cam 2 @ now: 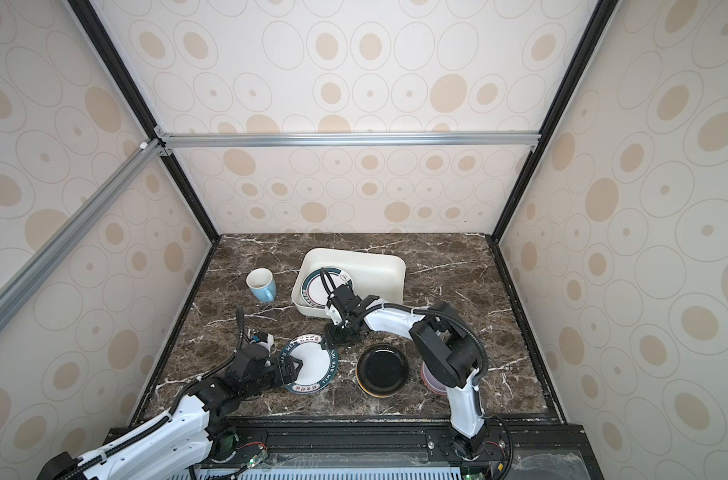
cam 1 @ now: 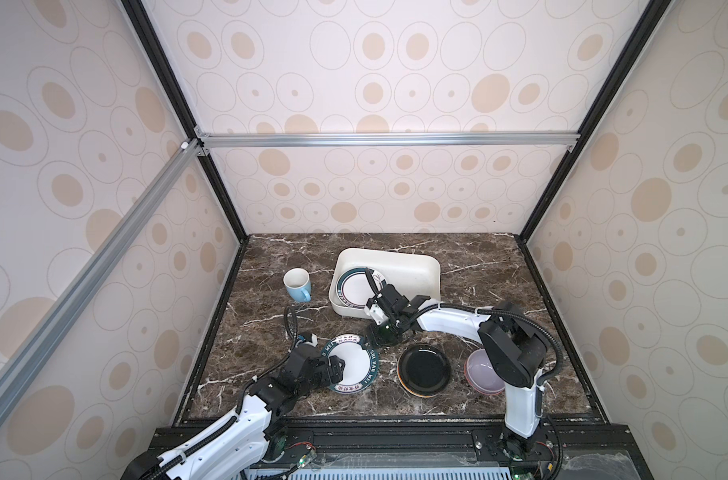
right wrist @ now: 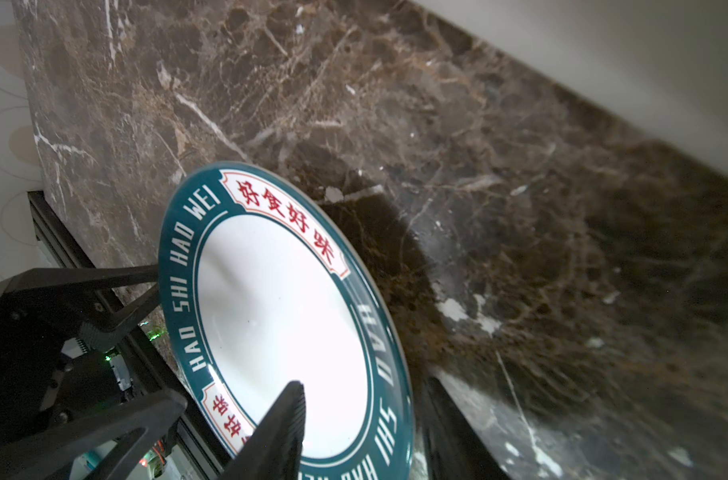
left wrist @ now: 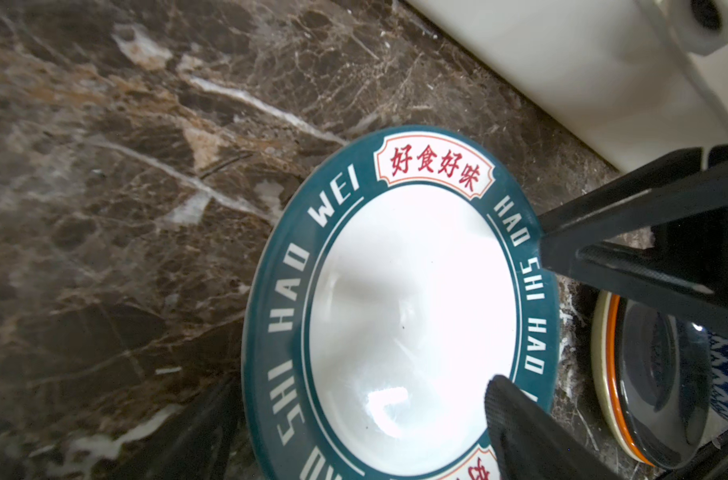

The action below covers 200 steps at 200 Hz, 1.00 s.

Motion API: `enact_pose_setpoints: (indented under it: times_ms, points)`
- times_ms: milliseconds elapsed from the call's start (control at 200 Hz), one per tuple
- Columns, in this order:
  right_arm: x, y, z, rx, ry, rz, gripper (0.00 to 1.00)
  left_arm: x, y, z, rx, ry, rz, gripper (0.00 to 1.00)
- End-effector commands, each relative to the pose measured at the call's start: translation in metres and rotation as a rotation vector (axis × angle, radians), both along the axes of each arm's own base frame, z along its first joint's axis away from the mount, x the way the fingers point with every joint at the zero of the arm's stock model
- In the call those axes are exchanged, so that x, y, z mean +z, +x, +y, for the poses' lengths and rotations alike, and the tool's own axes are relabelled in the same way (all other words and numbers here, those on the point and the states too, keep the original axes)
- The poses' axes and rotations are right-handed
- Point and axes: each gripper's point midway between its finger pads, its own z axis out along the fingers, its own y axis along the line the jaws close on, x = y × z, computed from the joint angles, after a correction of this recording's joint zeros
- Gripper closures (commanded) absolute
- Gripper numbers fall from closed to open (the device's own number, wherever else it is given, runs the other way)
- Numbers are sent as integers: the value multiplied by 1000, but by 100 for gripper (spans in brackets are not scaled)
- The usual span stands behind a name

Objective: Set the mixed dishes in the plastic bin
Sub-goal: 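Grip and tilt up the last plate with right gripper while left steadies it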

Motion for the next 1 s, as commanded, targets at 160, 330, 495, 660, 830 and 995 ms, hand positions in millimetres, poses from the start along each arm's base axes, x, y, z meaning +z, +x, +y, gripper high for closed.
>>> enact_pose_setpoints:
  times_ms: [160,330,495,660,830,995]
  points:
    - [-20,-38,-19,13,-118,81,52,0,-1,-3,-11,-12,-11,8]
    - [-22,-50,-13,14,-107,90,54,-4,-3,-4,-21,-26,-13,8]
    - [-28,-60,-7,11,-94,103,59,-5,-4,-6,-30,-35,-18,8]
    - [-25,-62,-5,-5,-78,102,73,-4,-4,-9,-43,-47,-28,8]
    - [-21,-61,-8,-12,-78,87,89,-7,-5,-11,-54,-55,-24,8]
    - [-12,-59,-8,-1,-84,66,98,-2,-1,-10,-53,-37,-45,7]
